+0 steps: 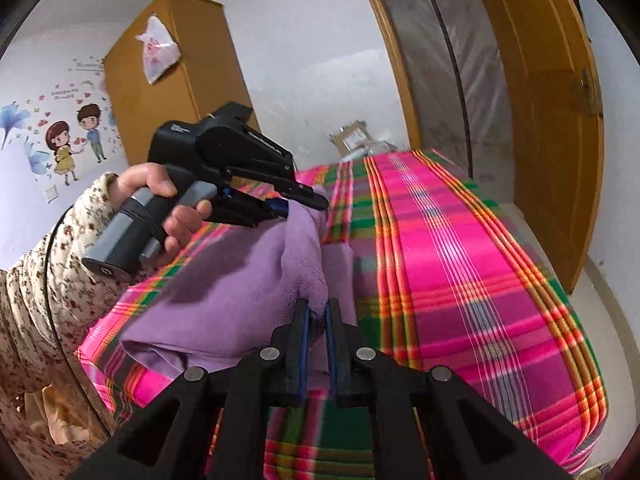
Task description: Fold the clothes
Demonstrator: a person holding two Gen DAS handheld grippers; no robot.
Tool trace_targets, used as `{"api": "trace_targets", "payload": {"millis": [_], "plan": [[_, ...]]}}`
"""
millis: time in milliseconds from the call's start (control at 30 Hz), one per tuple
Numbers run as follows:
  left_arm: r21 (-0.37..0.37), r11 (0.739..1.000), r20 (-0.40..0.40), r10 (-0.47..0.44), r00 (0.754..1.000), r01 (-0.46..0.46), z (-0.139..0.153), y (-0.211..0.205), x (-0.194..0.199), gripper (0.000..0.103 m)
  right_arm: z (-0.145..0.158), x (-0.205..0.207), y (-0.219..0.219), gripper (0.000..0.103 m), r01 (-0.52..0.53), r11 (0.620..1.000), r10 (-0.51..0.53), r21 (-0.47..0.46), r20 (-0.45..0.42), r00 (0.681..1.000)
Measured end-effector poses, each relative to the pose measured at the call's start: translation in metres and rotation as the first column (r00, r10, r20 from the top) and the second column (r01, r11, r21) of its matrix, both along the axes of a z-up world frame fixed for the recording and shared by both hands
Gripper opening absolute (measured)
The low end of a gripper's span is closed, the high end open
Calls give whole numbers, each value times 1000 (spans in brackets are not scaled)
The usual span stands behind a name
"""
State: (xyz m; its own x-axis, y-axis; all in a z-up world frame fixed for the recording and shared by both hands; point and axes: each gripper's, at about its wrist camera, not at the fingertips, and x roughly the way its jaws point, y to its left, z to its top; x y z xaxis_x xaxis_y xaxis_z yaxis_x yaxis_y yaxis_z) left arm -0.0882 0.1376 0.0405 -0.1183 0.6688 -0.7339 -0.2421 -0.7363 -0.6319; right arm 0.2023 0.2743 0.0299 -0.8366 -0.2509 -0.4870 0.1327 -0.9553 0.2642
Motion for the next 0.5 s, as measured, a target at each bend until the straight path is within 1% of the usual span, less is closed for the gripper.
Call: {"api": "trace_targets", "payload": {"millis": [67, 200, 267, 300, 500], "plan": [[-4, 1000, 5, -1, 1000, 1, -2, 1, -1, 18, -6, -2, 4, 8, 3, 1000, -3, -7, 20, 1000], [-16, 1000, -30, -15, 999, 15, 7, -3, 3, 18, -15, -6, 8, 8, 6, 1000, -5, -16, 54, 999], [-24, 1000, -49, -13, 999, 12, 12, -9, 8, 21, -18, -6, 9, 8, 8, 1000, -6, -18, 69, 998], [-25, 1000, -61, -9, 998, 7, 14, -11, 10, 24, -20, -5, 8, 8, 8, 1000, -7, -13, 73, 997], [-55, 998, -164, 11, 986, -20, 31, -40, 32, 24, -23, 0, 11, 8, 23, 1000, -22, -9, 96, 995]]}}
